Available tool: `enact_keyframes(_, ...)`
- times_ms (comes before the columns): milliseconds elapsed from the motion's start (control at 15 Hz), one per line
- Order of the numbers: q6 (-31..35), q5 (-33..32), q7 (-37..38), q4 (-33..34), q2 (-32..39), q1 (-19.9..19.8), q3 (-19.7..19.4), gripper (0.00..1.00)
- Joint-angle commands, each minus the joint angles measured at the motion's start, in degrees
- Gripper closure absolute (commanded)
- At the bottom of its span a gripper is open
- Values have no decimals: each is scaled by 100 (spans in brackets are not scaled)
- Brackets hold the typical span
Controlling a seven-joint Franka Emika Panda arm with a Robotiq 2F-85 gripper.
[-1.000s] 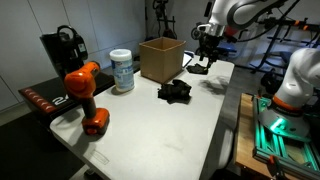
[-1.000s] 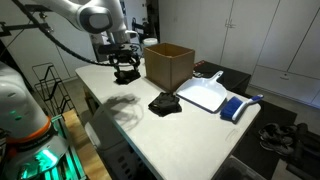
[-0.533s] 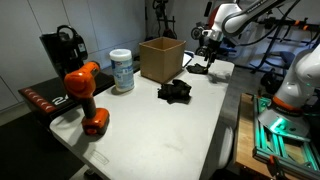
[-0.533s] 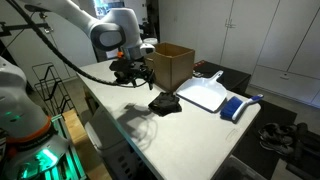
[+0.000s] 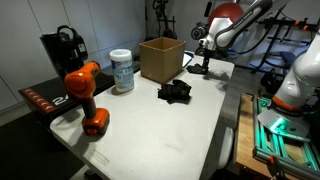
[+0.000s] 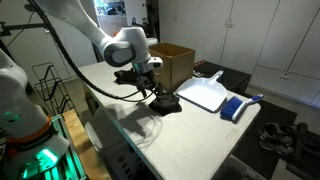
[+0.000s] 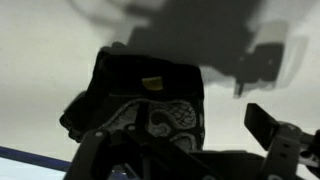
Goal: Stack the three gloves
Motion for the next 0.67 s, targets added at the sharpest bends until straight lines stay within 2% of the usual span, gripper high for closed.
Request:
enact_keyframes(0, 208, -76, 386, 213, 412, -66, 61, 29)
enact_keyframes(267, 150, 93, 338, 318, 570, -58, 103, 60)
enact_keyframes(533, -21, 730, -62, 368, 553, -25, 261, 91)
enact_keyframes(600, -12, 1106, -266, 322, 438, -7, 329, 97)
